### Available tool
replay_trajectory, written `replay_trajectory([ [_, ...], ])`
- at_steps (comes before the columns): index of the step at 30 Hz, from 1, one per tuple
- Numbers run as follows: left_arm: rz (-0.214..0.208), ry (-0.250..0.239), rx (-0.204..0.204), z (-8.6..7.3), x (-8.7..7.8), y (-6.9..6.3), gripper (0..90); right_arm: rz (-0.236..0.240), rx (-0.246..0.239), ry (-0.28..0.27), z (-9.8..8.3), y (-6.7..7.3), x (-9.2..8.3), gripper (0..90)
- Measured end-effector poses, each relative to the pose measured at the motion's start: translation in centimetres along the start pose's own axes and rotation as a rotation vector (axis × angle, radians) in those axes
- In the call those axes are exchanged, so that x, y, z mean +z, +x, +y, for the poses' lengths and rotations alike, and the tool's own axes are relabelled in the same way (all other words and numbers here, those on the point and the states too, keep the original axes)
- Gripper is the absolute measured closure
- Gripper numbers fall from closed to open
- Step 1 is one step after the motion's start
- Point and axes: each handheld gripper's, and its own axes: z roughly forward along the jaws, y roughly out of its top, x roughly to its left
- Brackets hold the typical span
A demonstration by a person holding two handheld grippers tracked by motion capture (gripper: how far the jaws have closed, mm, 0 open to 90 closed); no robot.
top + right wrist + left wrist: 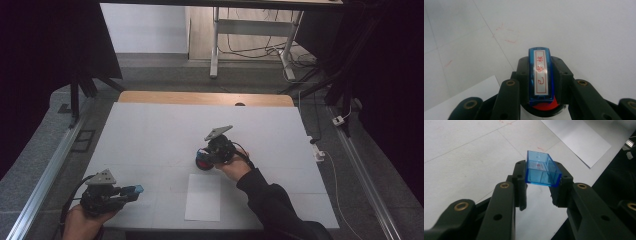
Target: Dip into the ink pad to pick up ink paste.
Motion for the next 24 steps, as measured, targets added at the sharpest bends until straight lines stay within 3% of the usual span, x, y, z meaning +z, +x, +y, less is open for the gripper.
replay_trajectory([
  [3, -0.001, -0.001, -0.001, 0.0, 0.0, 0.0, 68.2, -0.024, -0.019, 0.007, 0.0, 0.5, 0.0, 70.7],
  [9, 0.001, 0.001, 0.006, 0.0, 0.0, 0.0, 68.2, -0.017, -0.017, -0.001, 0.0, 0.3, 0.0, 70.6],
  [17, -0.001, 0.001, 0.008, 0.0, 0.0, 0.0, 68.2, 0.048, 0.069, -0.035, -0.6, -1.0, -0.3, 70.4],
  [24, 0.002, 0.004, 0.010, 0.0, 0.0, -0.1, 68.2, 0.039, 0.072, -0.061, -0.5, -1.2, -1.0, 70.3],
])
